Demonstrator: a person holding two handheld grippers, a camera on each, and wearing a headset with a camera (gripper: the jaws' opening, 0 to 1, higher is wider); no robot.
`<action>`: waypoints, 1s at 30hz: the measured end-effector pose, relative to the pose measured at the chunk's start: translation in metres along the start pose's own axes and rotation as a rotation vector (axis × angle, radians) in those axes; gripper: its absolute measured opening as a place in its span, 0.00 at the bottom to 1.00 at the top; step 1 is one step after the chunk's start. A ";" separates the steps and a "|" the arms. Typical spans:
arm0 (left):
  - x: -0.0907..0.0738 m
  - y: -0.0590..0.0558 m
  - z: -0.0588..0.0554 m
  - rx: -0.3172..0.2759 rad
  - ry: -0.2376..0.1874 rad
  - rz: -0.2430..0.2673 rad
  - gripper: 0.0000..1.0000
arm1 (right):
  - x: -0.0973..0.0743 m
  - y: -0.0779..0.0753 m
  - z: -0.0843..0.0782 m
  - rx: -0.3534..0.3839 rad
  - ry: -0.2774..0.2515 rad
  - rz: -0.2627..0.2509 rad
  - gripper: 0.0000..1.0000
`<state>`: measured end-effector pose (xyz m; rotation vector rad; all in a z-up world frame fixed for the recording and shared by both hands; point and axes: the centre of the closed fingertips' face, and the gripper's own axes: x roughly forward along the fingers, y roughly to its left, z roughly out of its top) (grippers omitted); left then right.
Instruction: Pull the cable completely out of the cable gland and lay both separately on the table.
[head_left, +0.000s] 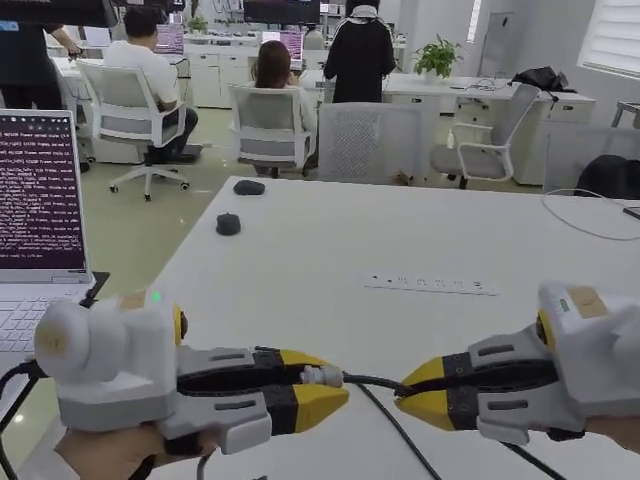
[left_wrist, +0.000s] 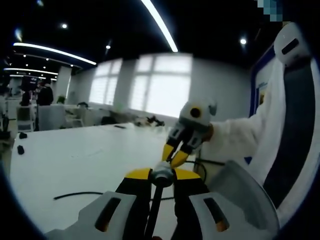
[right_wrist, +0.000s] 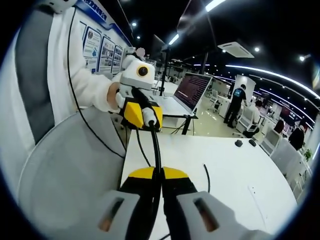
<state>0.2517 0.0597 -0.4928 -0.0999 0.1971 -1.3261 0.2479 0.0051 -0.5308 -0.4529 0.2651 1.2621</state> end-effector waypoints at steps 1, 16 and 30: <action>0.000 0.000 0.000 0.000 -0.002 0.003 0.17 | -0.002 -0.001 -0.003 0.002 0.006 -0.005 0.02; -0.003 0.003 0.003 0.006 -0.002 0.027 0.17 | -0.014 -0.012 -0.051 0.060 0.093 -0.054 0.03; 0.000 0.007 0.004 0.007 -0.005 0.024 0.17 | -0.014 -0.017 -0.055 0.086 0.104 -0.057 0.04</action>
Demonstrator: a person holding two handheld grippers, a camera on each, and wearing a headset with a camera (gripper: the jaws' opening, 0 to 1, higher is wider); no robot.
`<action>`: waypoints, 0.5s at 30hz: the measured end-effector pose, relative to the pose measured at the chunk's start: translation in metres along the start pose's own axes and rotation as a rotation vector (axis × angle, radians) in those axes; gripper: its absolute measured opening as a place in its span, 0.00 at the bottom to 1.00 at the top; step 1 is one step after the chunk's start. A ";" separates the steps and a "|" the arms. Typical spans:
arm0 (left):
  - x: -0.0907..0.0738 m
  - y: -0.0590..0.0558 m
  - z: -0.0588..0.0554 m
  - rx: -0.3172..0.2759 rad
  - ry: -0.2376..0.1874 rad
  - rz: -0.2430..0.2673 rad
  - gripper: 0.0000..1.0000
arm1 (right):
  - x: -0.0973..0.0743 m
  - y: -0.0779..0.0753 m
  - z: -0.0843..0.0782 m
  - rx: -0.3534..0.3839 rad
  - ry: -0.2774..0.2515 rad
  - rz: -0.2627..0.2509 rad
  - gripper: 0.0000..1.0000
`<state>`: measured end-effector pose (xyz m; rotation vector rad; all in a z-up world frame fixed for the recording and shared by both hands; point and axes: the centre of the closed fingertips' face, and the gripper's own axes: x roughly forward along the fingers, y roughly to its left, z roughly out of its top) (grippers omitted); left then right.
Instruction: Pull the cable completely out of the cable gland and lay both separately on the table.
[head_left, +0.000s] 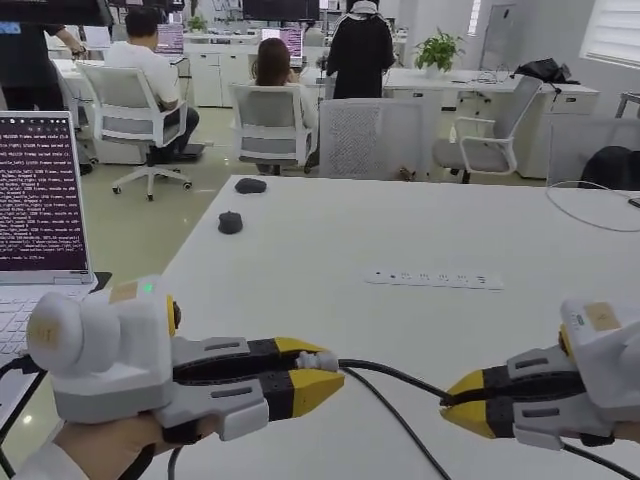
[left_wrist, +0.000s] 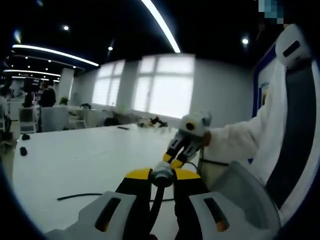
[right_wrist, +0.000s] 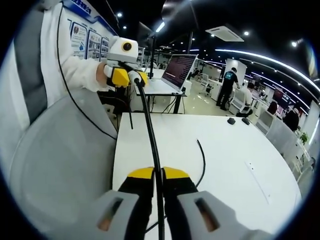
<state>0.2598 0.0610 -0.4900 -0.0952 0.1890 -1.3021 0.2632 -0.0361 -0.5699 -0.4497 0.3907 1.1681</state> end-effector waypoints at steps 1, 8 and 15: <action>0.000 0.000 0.000 0.000 -0.001 -0.002 0.17 | 0.000 -0.001 0.000 0.000 0.001 -0.003 0.04; 0.008 -0.003 -0.002 0.004 0.011 -0.026 0.17 | -0.001 -0.003 0.023 -0.026 -0.042 -0.027 0.21; 0.021 -0.011 -0.005 0.002 0.021 -0.059 0.17 | 0.005 0.011 0.059 -0.107 -0.090 0.015 0.22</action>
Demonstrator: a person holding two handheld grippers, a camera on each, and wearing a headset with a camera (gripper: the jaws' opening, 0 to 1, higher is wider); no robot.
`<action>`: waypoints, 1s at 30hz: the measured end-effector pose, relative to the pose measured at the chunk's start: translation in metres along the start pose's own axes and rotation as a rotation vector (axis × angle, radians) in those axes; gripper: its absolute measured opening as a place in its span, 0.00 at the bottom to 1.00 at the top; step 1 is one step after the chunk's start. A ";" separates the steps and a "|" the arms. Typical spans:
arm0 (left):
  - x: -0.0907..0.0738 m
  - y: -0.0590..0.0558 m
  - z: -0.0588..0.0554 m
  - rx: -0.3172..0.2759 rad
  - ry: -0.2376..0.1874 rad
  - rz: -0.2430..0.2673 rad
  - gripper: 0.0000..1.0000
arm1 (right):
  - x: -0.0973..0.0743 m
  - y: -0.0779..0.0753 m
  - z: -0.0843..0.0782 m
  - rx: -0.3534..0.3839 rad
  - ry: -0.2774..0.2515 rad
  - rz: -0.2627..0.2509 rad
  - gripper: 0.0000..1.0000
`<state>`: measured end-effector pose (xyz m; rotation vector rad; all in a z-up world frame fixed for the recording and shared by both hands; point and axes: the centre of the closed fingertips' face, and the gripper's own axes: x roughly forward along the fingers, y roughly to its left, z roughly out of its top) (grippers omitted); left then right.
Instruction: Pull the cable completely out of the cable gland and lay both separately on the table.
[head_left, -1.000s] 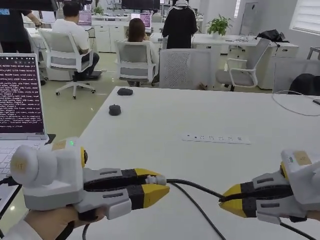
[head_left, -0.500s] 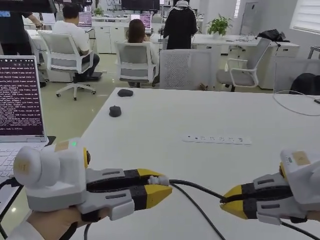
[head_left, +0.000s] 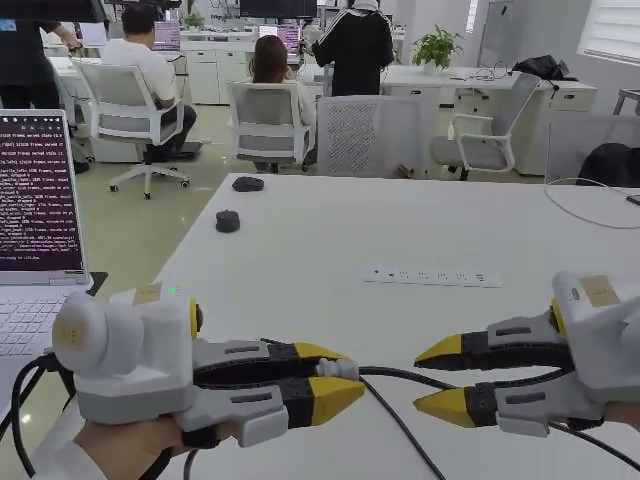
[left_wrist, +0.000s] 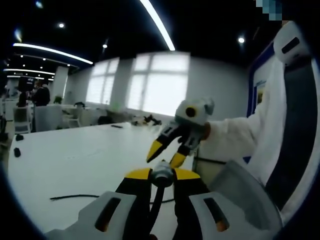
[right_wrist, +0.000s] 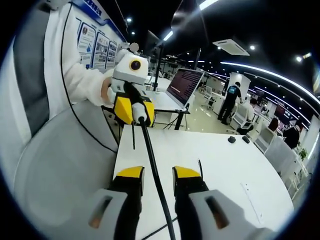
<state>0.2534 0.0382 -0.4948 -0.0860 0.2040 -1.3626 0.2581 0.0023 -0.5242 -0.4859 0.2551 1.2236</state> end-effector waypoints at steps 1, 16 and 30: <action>0.002 -0.001 -0.001 0.001 0.003 -0.005 0.17 | 0.002 0.003 0.006 -0.014 -0.008 0.010 0.22; 0.010 -0.009 -0.004 0.007 0.019 -0.034 0.17 | 0.015 0.018 0.020 -0.065 -0.030 0.078 0.08; 0.010 -0.006 -0.003 0.003 0.019 -0.026 0.17 | 0.017 0.016 0.019 -0.097 -0.031 0.070 0.03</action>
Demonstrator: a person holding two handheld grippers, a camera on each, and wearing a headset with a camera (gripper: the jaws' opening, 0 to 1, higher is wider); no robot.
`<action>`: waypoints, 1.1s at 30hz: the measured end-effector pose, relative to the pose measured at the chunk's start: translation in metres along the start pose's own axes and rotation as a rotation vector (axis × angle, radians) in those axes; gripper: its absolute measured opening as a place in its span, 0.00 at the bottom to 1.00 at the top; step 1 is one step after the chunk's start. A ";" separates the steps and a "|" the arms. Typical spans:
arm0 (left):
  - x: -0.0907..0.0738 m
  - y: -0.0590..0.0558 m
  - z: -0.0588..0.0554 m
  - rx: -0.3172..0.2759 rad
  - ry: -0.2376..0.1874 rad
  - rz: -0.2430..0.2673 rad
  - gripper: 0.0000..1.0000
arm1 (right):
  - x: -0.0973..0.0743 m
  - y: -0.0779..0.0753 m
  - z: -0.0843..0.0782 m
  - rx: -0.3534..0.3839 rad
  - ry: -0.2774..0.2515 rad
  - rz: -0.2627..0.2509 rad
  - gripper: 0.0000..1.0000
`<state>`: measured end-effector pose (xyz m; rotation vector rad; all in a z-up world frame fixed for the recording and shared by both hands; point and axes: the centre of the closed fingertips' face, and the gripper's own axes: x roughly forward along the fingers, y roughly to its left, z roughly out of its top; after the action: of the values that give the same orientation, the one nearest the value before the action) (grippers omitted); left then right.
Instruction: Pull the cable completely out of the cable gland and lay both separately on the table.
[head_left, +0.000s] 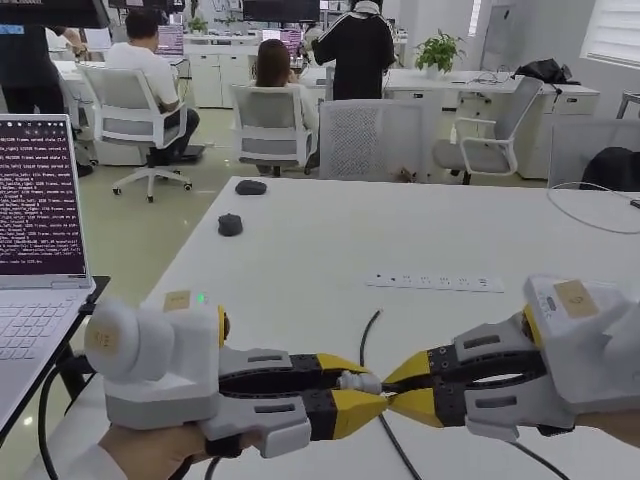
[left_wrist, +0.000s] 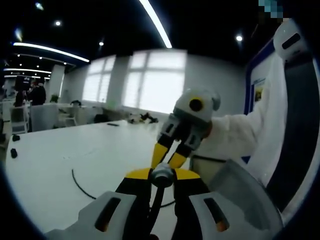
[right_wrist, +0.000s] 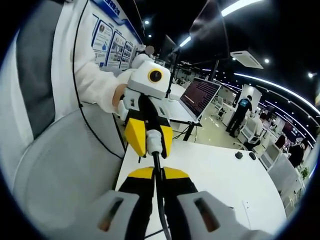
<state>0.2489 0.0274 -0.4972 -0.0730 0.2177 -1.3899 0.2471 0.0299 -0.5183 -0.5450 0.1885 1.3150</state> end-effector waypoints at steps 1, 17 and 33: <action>0.000 0.000 0.000 0.000 0.000 0.000 0.17 | 0.000 0.000 0.000 -0.001 0.000 0.000 0.03; -0.008 0.004 0.001 -0.001 0.000 0.015 0.17 | -0.008 -0.005 -0.014 0.023 0.009 -0.026 0.03; -0.025 0.013 -0.002 -0.022 -0.004 0.055 0.17 | -0.025 -0.012 -0.060 0.118 0.070 -0.079 0.04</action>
<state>0.2570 0.0540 -0.4993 -0.0869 0.2300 -1.3326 0.2624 -0.0225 -0.5554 -0.4939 0.2982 1.2009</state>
